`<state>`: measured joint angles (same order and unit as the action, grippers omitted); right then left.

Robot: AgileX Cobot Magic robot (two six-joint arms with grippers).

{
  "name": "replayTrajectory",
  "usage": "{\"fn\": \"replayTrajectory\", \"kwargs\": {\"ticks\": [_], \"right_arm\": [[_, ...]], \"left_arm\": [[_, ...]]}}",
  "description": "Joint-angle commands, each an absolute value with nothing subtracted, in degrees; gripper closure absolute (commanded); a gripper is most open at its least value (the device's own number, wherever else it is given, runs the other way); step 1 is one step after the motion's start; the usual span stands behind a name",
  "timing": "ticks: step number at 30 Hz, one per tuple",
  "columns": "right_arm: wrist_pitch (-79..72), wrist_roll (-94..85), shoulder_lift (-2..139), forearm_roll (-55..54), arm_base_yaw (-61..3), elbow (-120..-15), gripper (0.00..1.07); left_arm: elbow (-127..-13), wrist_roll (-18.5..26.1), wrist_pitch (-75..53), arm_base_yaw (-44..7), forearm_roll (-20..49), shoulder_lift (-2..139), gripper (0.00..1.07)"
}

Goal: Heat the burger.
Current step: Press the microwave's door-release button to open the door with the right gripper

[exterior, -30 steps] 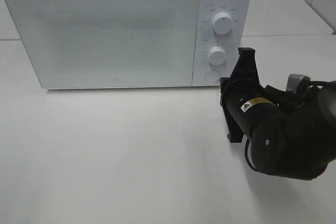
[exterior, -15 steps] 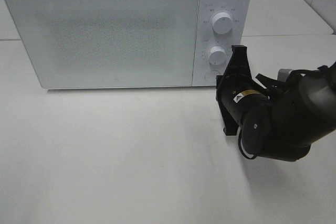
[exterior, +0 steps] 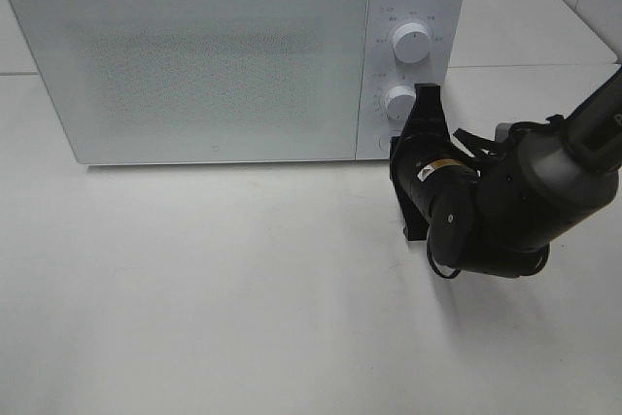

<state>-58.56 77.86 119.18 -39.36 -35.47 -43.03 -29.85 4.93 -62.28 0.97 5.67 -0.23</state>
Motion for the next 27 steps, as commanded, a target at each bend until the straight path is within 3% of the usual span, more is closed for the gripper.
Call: {"fn": "replayTrajectory", "kwargs": {"ticks": [1, 27], "right_arm": [[-57.6, 76.9, 119.9, -38.6, -35.4, -44.4, 1.07], [-56.1, 74.9, 123.1, -39.4, -32.0, -50.5, 1.07]], "left_arm": [[-29.8, 4.7, -61.5, 1.1, 5.7, -0.7, 0.07], [-29.8, 4.7, -61.5, 1.1, 5.7, -0.7, 0.07]]}}
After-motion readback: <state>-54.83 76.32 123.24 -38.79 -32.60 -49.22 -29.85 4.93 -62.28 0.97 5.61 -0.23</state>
